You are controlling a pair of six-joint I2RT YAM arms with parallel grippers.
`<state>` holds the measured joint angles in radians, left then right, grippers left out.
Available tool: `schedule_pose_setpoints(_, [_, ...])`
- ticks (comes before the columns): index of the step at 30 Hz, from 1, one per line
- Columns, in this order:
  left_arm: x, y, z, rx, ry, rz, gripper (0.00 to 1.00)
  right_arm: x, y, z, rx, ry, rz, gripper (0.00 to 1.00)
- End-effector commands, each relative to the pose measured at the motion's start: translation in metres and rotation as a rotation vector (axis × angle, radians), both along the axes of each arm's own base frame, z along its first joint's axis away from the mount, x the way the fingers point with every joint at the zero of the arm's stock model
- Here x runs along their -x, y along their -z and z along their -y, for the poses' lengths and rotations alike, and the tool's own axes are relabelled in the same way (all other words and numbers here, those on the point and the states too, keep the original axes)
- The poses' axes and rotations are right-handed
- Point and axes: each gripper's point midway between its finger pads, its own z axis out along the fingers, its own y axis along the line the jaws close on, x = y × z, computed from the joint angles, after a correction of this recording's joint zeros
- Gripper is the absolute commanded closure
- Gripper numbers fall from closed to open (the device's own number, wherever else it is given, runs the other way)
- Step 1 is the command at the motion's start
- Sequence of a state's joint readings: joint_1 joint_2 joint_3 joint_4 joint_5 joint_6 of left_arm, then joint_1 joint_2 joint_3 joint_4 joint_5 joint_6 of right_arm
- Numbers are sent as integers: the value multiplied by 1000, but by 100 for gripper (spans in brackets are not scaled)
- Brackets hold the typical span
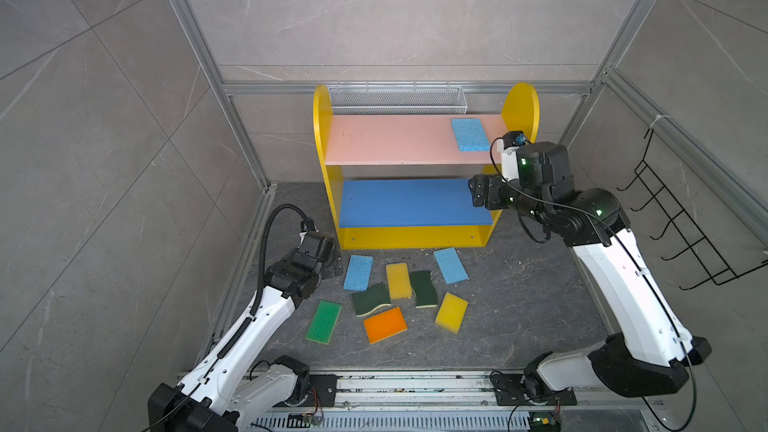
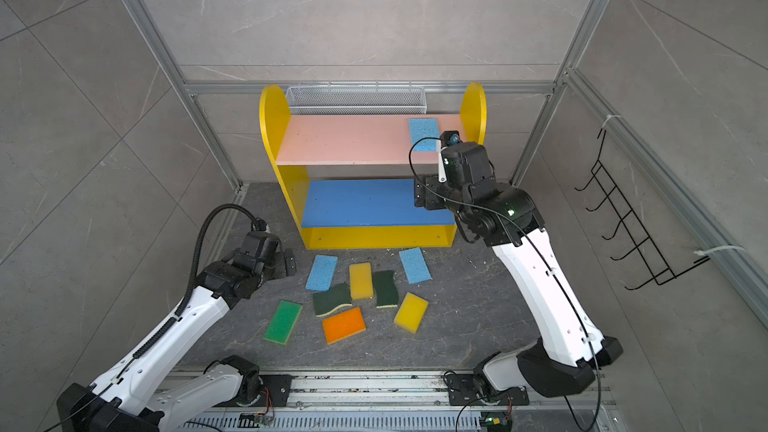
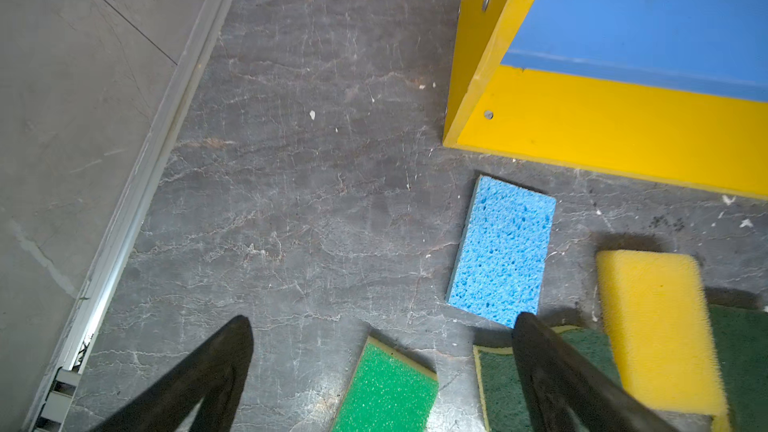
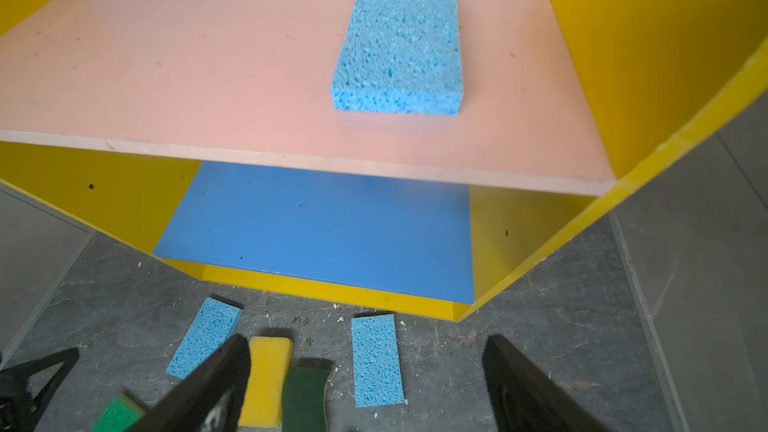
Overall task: Place and organize the cleaning sponges onto the shelf
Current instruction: 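Lower the left gripper onto a light-blue sponge while the right gripper withdraws toward the sponges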
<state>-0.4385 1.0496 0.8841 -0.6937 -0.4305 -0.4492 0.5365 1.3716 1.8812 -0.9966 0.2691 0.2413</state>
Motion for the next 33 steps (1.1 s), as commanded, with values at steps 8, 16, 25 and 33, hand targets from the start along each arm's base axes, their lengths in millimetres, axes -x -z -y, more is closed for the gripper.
schedule_pose_setpoints(8, [-14,42,53,53,130,-33,0,46,97,16,-83,59,-152,10])
schedule_pose_setpoints(16, [-18,75,71,83,134,-108,0,65,172,20,-150,85,-217,10])
schedule_pose_setpoints(25, [-22,103,86,120,135,-150,0,61,217,16,-102,97,-306,9])
schedule_pose_setpoints(33, [-24,124,92,105,145,-199,0,55,235,10,-90,93,-338,9])
